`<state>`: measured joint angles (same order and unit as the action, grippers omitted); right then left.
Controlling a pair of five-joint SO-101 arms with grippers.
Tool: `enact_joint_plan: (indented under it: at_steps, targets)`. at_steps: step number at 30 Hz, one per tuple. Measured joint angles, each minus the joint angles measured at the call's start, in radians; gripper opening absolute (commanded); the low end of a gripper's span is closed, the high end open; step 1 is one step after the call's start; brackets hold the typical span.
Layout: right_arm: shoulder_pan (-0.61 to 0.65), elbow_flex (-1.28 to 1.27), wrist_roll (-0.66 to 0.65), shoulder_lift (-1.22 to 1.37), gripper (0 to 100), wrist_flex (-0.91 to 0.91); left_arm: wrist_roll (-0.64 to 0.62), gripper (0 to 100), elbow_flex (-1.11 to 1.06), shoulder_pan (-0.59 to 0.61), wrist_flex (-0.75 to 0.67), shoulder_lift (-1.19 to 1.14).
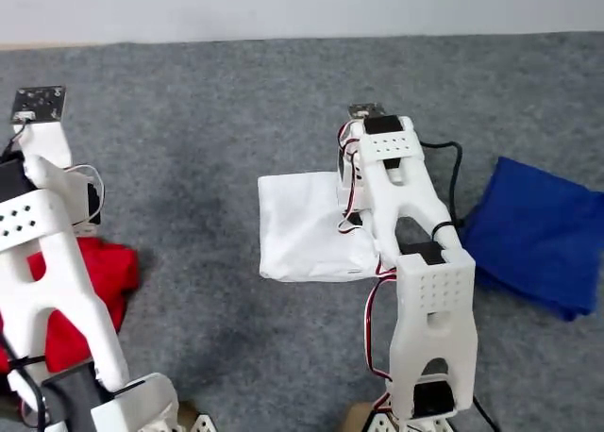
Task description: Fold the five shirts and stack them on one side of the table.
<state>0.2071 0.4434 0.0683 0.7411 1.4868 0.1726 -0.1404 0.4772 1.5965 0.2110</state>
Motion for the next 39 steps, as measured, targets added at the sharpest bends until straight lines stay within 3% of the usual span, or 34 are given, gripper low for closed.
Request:
enact_joint_plan:
  at_steps: [6,20,24,28,39]
  targets:
    - [-0.008,-0.005,-0.077,-0.075,1.0,-0.003,0.000,1,0.000,0.000,0.000,0.000]
    - [-0.011,-0.005,-0.879,-0.112,1.5,-0.315,0.000,1,-0.021,0.000,0.003,0.000]
    - [-0.011,-0.005,-0.945,-0.100,11.9,-0.351,0.000,1,-0.035,0.000,0.003,0.000]
    - [-0.015,-0.005,-0.853,-0.101,20.4,-0.351,0.000,1,-0.037,0.000,0.003,0.000]
    - [-0.018,-0.005,-0.141,-0.265,20.6,-0.348,0.000,1,-0.037,0.000,0.003,0.000]
